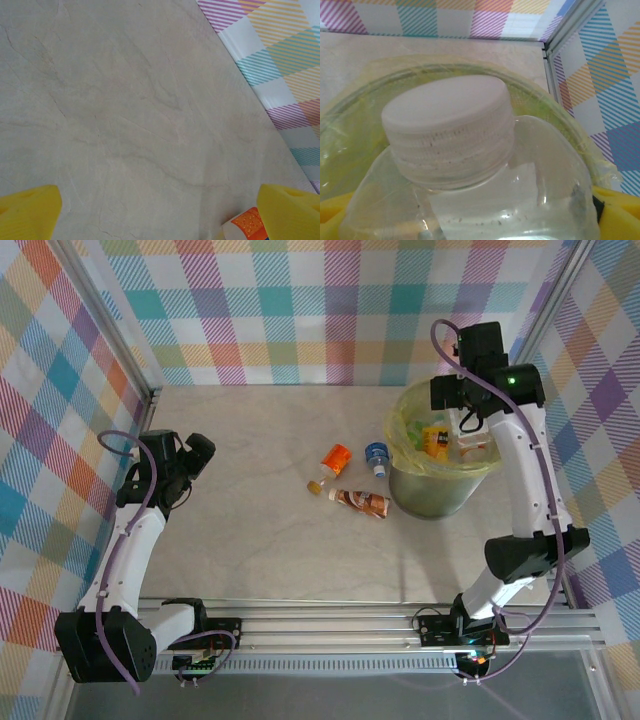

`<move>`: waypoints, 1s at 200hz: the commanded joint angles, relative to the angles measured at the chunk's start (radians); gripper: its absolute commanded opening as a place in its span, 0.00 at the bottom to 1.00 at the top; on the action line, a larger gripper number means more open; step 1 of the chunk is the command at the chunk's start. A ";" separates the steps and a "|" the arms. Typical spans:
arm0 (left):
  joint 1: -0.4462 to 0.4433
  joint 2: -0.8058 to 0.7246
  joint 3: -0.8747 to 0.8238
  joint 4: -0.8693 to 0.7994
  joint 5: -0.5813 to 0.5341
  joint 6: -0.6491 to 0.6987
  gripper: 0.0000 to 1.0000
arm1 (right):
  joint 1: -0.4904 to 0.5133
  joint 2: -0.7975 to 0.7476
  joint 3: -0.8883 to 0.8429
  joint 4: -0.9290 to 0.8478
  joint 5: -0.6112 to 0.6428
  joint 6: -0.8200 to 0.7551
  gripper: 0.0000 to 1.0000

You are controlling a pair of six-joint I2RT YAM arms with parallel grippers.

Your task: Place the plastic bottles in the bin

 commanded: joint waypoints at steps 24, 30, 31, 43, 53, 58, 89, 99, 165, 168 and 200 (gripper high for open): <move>-0.006 -0.023 0.027 -0.005 0.005 0.017 1.00 | -0.037 0.023 -0.030 -0.029 0.040 0.050 0.92; -0.006 -0.023 0.026 -0.006 0.005 0.016 1.00 | -0.043 0.027 -0.035 -0.031 0.040 0.053 0.92; -0.006 -0.024 0.026 -0.006 0.005 0.016 1.00 | -0.043 0.028 -0.037 -0.031 0.040 0.053 0.92; -0.006 -0.024 0.024 -0.007 0.005 0.019 1.00 | -0.051 0.033 -0.050 -0.031 0.029 0.054 0.93; -0.006 -0.025 0.024 -0.009 0.002 0.019 1.00 | -0.054 0.040 -0.057 -0.033 0.017 0.055 0.94; -0.006 -0.026 0.024 -0.008 0.000 0.018 1.00 | -0.056 0.044 -0.060 -0.036 0.012 0.054 0.95; -0.006 -0.026 0.022 -0.009 -0.001 0.017 1.00 | -0.064 0.067 -0.069 -0.057 -0.010 0.067 0.99; -0.006 -0.026 0.020 -0.008 -0.001 0.017 1.00 | -0.065 0.071 -0.072 -0.061 -0.018 0.069 1.00; -0.006 -0.029 0.018 -0.008 -0.002 0.017 1.00 | -0.064 0.041 -0.066 -0.053 -0.069 0.069 1.00; -0.007 -0.029 0.017 -0.009 -0.002 0.017 1.00 | -0.064 0.035 -0.066 -0.052 -0.075 0.069 1.00; -0.006 -0.032 0.018 -0.009 0.000 0.015 1.00 | -0.064 -0.021 -0.069 -0.045 -0.166 0.076 1.00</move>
